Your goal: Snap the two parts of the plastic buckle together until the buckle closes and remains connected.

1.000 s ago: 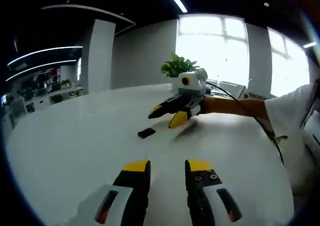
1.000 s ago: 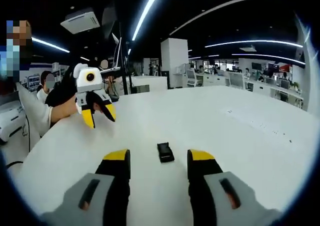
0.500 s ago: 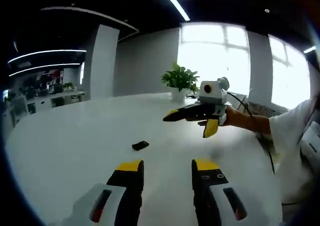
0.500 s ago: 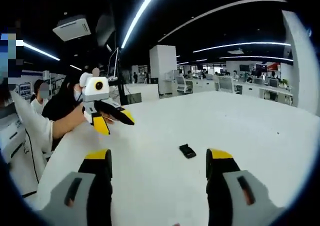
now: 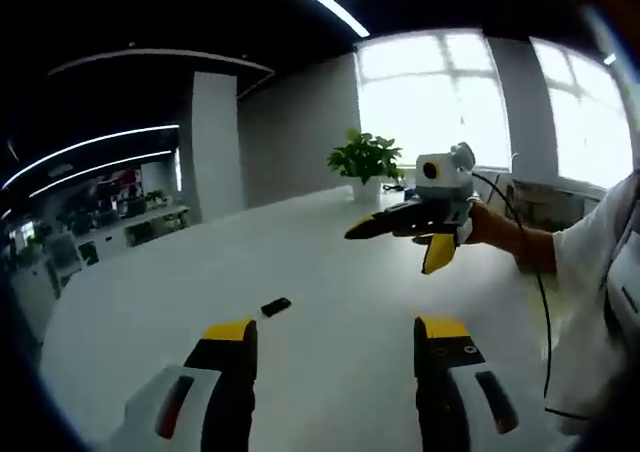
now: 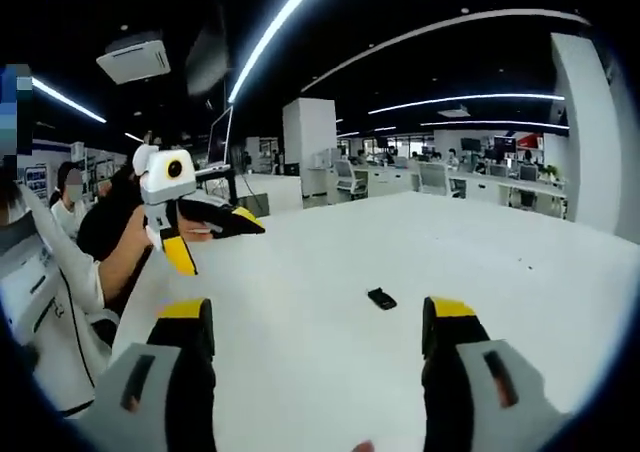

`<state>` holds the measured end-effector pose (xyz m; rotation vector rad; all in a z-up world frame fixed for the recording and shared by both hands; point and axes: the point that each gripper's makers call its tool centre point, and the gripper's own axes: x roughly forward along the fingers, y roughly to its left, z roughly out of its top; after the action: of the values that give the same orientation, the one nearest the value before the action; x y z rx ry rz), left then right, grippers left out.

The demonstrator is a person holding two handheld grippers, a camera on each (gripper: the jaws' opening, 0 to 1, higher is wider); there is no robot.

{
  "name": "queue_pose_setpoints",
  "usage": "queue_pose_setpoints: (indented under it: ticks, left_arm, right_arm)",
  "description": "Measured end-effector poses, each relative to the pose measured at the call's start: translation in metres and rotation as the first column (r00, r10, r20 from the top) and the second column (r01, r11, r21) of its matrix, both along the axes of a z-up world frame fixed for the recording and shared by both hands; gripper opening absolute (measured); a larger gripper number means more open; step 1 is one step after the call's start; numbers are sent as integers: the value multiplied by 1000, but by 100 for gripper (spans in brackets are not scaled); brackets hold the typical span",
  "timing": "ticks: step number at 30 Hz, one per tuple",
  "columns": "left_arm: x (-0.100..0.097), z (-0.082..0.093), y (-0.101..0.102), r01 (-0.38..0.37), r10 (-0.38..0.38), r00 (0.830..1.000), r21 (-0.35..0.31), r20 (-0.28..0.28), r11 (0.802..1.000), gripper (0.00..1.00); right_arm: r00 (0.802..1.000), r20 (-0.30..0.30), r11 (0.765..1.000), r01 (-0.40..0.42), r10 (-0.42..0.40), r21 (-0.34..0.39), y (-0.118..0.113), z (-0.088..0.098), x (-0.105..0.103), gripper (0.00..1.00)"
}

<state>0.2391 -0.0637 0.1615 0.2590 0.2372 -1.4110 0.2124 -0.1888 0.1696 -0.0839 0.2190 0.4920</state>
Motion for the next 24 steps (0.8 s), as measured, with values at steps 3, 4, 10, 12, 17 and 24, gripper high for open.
queue_pose_setpoints:
  ticks: [3,4,10,12,17,24]
  left_arm:
    - [-5,-1,3,-24,24,1000,5,6,1000,68]
    - [-6,-2,4,-36,36,999,5,6,999,68]
    - [-6,-7,11,-88,88,996,-1,-32,996,74]
    - [-2,-8,14,-123,123,992,-1,-37,992,74]
    - [7,-4,21,-178,175,983,-41,-57,983,77]
    - [16,-7,35,-236,234,971,-28,-53,971,82]
  right_arm:
    - [1000,1,1000,9,-9,-25,4,4,-11,95]
    - [1000,3,999,13,-13,-32,4,5,-14,97]
    - [999,32,999,24,-22,-49,5,7,-33,100]
    - [999,13,998,31,-30,-49,1,2,-38,100]
    - [998,-5,997,63,-63,-45,-14,-6,-49,100]
    - [994,6,994,108,-108,4,-33,-12,-56,100]
